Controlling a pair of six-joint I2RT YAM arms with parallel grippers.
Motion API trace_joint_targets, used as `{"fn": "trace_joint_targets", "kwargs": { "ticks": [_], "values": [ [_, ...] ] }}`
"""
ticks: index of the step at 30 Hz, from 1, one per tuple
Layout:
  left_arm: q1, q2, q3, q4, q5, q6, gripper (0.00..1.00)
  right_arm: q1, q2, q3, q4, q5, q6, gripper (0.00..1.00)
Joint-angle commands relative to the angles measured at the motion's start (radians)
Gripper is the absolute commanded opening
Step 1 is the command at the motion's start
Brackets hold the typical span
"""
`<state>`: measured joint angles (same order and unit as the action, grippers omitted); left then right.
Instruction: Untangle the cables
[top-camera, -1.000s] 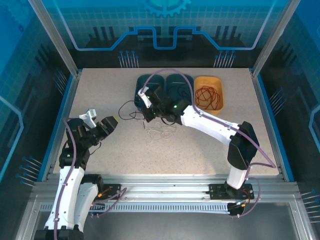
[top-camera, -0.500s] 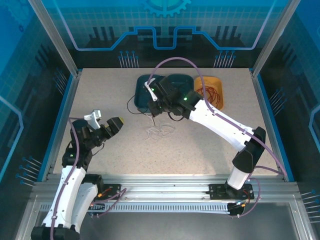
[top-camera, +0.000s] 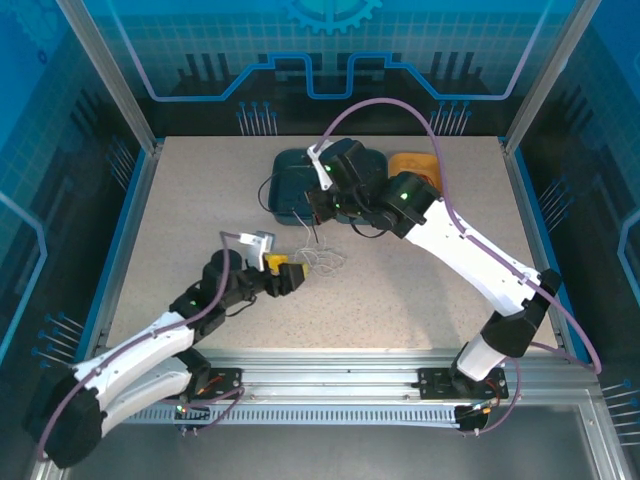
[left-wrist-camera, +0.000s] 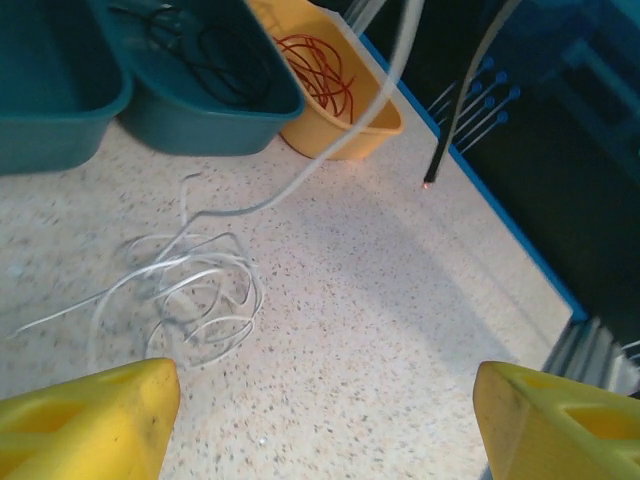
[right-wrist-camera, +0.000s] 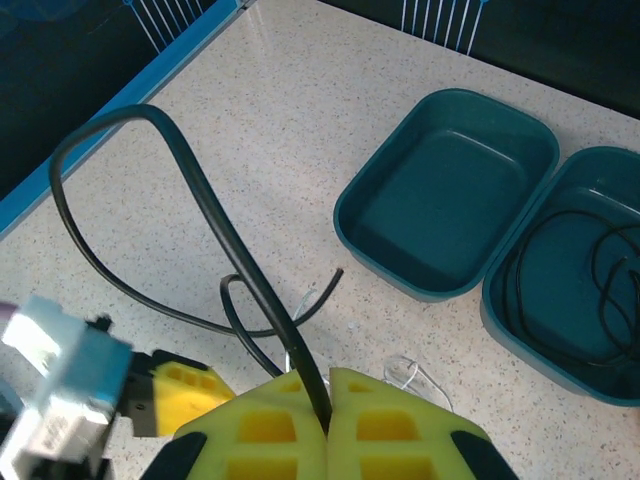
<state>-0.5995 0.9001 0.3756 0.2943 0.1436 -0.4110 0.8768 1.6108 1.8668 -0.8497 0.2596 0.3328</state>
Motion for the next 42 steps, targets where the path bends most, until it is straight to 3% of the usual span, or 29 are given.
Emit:
{"fn": "trace_joint_targets", "kwargs": {
  "ticks": [1, 7, 12, 17, 22, 28, 38, 42],
  "values": [
    [-0.049, 0.090, -0.023, 0.250, -0.165, 0.169, 0.78, 0.008, -0.035, 0.016, -0.021, -0.012, 0.025, 0.00],
    [-0.053, 0.299, -0.011, 0.462, -0.204, 0.168, 0.75, 0.010, -0.059, 0.003, -0.012, -0.033, 0.034, 0.00],
    [-0.053, 0.419, 0.008, 0.572, -0.229, 0.074, 0.54, 0.009, -0.078, -0.008, -0.019, -0.021, 0.035, 0.00],
    [-0.054, 0.457, 0.018, 0.564, -0.193, 0.010, 0.30, 0.002, -0.096, -0.005, -0.048, 0.049, 0.019, 0.00],
    [-0.054, 0.442, -0.022, 0.502, -0.171, -0.045, 0.15, -0.016, -0.114, 0.037, -0.093, 0.142, -0.003, 0.00],
    [-0.064, 0.398, -0.090, 0.463, -0.130, -0.116, 0.15, -0.118, -0.152, 0.026, -0.089, 0.195, 0.003, 0.00],
    [-0.123, 0.358, -0.061, 0.336, -0.130, -0.136, 0.19, -0.353, -0.047, -0.043, -0.008, 0.020, 0.053, 0.00],
    [-0.125, 0.340, -0.037, 0.291, -0.129, -0.147, 0.30, -0.413, 0.052, -0.036, 0.035, -0.032, 0.077, 0.00]
  ]
}}
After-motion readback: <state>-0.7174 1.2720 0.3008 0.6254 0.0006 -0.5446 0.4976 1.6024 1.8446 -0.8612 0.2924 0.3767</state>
